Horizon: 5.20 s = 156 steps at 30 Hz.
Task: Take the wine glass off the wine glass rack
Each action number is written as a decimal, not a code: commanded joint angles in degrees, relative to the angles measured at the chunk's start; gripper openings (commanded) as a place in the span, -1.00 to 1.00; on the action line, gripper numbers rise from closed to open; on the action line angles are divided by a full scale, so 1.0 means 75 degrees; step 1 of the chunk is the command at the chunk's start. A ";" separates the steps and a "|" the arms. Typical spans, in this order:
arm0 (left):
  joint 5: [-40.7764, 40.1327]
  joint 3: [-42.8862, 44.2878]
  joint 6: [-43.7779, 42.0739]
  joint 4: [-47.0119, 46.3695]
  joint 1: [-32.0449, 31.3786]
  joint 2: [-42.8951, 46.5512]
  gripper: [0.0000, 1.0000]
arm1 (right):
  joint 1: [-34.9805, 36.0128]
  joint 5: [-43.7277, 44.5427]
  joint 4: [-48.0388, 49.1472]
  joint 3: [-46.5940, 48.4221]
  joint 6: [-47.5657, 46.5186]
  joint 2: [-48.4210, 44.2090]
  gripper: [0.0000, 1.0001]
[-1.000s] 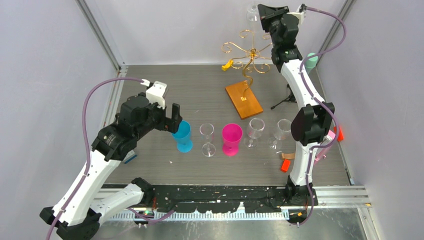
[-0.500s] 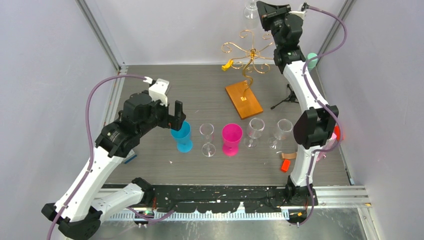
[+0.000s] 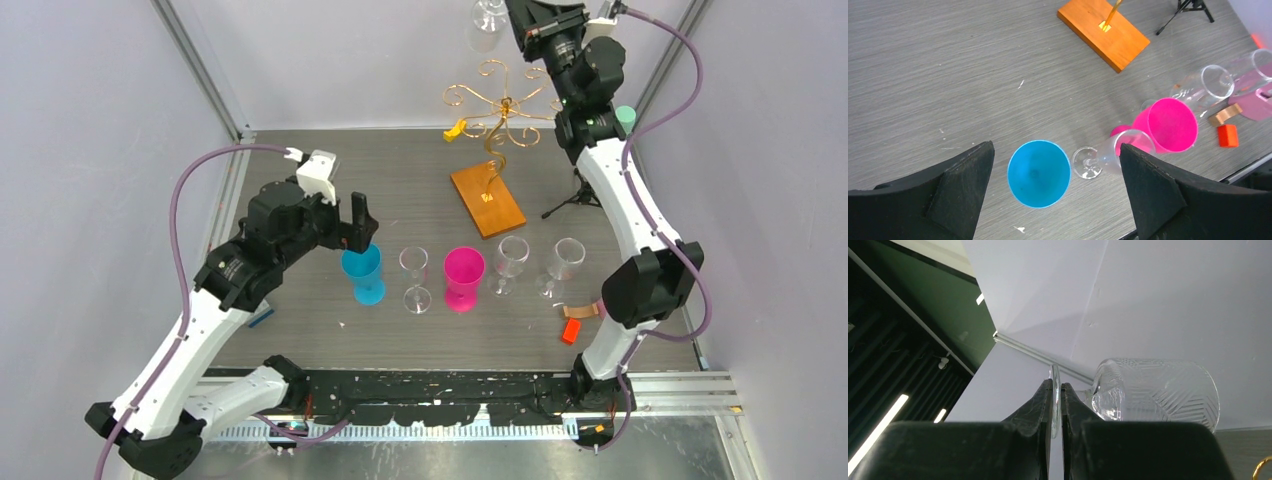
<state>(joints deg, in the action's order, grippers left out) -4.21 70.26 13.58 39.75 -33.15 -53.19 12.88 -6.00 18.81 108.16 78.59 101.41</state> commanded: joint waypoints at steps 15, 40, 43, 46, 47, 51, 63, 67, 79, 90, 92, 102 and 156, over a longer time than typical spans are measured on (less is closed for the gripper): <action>0.5426 -0.0368 0.5005 -0.5490 0.1874 -0.0530 0.99 | 0.1276 -0.0804 0.1616 -0.3916 0.1891 -0.3992 -0.99; 0.5793 -0.2315 1.2711 -1.2866 0.1871 -0.1575 0.62 | 0.3094 0.0006 0.3740 -0.6641 0.3644 -0.4836 -0.99; 0.5616 -0.2498 1.3170 -1.3109 0.1865 -0.1420 0.50 | 0.3251 0.0000 0.4221 -0.6615 0.3871 -0.4508 -0.99; 0.5551 -0.2539 1.3433 -1.3203 0.1865 -0.1263 0.39 | 0.3350 0.0003 0.4427 -0.6597 0.3983 -0.4311 -0.99; 0.5553 -0.2527 1.3515 -1.3250 0.1865 -0.1246 0.35 | 0.3378 0.0009 0.4458 -0.6613 0.4050 -0.4225 -0.99; 0.5606 -0.2471 1.3720 -1.3330 0.1865 -0.1242 -0.02 | 0.3422 0.0129 0.4869 -0.6803 0.4386 -0.4006 -0.99; 0.5673 -0.2490 1.2994 -1.3238 0.1875 -0.1433 -1.00 | 0.3450 0.0302 0.5728 -0.7368 0.5207 -0.3568 -0.99; 0.5822 -0.2263 1.2155 -1.2409 0.1941 -0.1197 -1.00 | 0.3450 0.0315 0.5841 -0.7465 0.5026 -0.3577 -0.62; 0.4680 0.0230 0.5640 -0.3863 0.2533 -0.0057 -1.00 | 0.3439 0.0675 0.3017 -0.7635 0.2722 -0.4777 0.43; 0.0978 0.1669 0.0952 0.1267 0.2539 -0.0840 -1.00 | 0.3438 0.2166 -0.2959 -0.5943 -0.1102 -0.5849 0.44; 0.0650 0.1614 0.0488 0.1802 0.2536 -0.1098 -1.00 | 0.3438 0.2380 -0.3524 -0.5774 -0.1528 -0.5876 0.44; -0.0014 0.0235 0.0403 0.2120 0.2587 -0.2219 -1.00 | 0.3438 0.2627 -0.4211 -0.6192 -0.2009 -0.6123 0.43; -0.0889 0.2931 0.0222 0.4042 0.2942 0.0701 0.99 | 0.3438 0.9178 -0.8922 -0.4147 -0.6596 -0.9756 0.79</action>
<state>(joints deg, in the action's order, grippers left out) -7.88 89.23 17.80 68.29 -11.25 -51.42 38.76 48.23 -45.74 74.61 38.37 33.08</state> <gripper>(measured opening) 0.994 0.889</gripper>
